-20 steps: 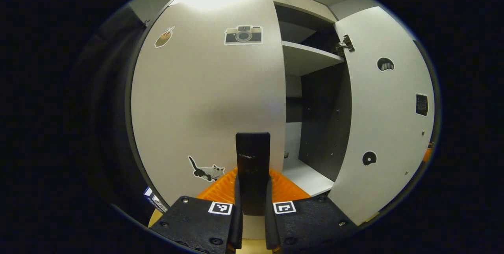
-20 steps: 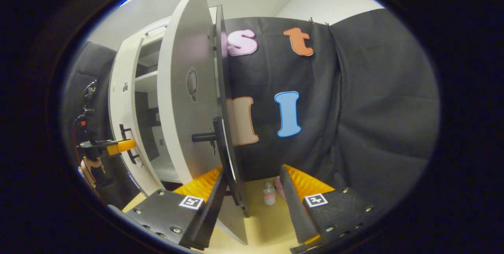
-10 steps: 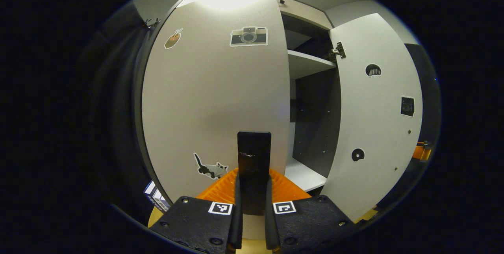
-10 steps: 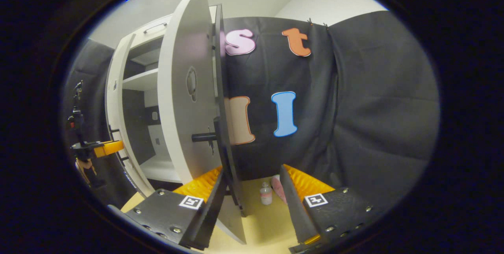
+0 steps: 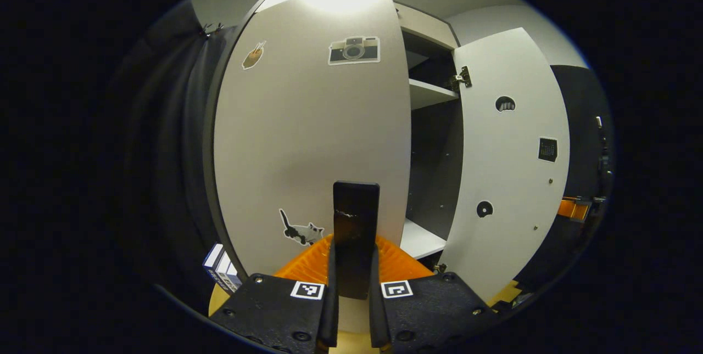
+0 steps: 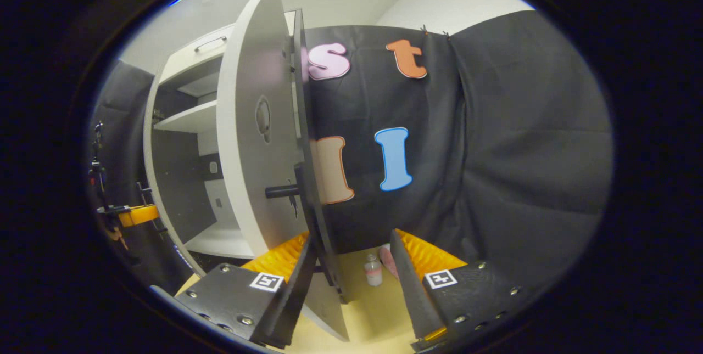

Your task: Open the right door of the double-door shoe cabinet with the right hand, and open the left door with the left hand.

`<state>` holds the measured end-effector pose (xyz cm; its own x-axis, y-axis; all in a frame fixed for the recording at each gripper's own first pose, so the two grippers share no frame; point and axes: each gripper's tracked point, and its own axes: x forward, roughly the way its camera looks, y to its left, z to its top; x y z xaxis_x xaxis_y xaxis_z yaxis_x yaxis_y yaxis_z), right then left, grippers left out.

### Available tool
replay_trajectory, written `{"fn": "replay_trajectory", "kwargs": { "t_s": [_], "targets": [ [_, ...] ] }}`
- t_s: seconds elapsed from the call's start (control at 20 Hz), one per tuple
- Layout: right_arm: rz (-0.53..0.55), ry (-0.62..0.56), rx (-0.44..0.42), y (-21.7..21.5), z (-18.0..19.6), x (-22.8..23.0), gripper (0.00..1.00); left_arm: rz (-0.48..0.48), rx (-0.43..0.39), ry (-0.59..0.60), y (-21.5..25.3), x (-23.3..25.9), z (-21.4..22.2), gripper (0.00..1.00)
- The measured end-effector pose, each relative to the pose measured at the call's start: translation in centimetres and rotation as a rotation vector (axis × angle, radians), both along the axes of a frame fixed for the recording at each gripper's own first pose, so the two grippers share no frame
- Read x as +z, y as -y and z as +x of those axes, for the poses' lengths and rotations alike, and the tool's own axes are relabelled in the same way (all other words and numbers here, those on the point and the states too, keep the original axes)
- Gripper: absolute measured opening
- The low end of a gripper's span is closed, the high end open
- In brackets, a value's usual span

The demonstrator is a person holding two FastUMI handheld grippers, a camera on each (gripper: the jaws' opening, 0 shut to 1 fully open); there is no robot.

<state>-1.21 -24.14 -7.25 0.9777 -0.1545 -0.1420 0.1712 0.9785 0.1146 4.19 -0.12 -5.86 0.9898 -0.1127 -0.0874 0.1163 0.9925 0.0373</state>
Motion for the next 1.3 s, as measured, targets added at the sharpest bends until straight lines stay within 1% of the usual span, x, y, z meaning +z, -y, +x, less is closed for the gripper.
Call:
{"fn": "replay_trajectory", "kwargs": {
  "t_s": [0.3,0.35,0.45,0.5,0.55,0.6,0.65,0.75,0.85,0.9,1.05,1.3],
  "targets": [
    [-0.024,-0.009,0.015,-0.1,0.0,0.0,0.79,-0.007,0.004,-0.005,-0.9,0.0,-1.2,0.24],
    [-0.04,-0.02,0.011,-0.1,0.0,-0.2,0.79,-0.007,0.009,-0.006,-1.1,0.0,-1.4,0.24],
    [-0.092,-0.082,-0.005,0.4,-0.7,-2.0,0.77,-0.004,0.027,-0.007,-1.4,0.1,-1.7,0.23],
    [-0.113,-0.089,-0.003,0.2,-1.4,-2.6,0.79,0.005,0.037,-0.006,-1.8,0.0,-1.8,0.23],
    [-0.129,-0.082,-0.015,-0.1,-2.4,-2.7,0.87,0.01,0.049,-0.006,-2.0,0.0,-1.9,0.23],
    [-0.141,-0.073,-0.022,-0.2,-2.8,-2.6,0.8,0.011,0.06,-0.006,-2.3,0.1,-2.2,0.23],
    [-0.148,-0.061,-0.029,-0.2,-2.6,-2.2,0.87,0.007,0.071,-0.007,-2.5,0.0,-2.2,0.23],
    [-0.133,-0.031,-0.028,-0.5,-2.5,-1.2,0.87,0.012,0.093,-0.008,-2.8,0.0,-2.4,0.23],
    [-0.105,-0.012,-0.033,-0.7,-2.4,-0.6,0.87,0.043,0.126,-0.01,-3.4,-0.2,-3.3,0.23],
    [-0.096,-0.008,-0.037,-0.7,-2.5,-0.4,0.87,0.057,0.14,-0.006,-4.0,-0.1,-3.7,0.19],
    [-0.079,0.0,-0.052,-0.9,-2.9,-0.3,0.87,0.081,0.185,-0.007,-6.2,0.2,-4.9,0.16],
    [-0.059,0.012,-0.071,-1.4,-3.5,-0.1,0.87,0.078,0.242,-0.013,-9.1,0.3,-5.9,0.09]
  ]
}}
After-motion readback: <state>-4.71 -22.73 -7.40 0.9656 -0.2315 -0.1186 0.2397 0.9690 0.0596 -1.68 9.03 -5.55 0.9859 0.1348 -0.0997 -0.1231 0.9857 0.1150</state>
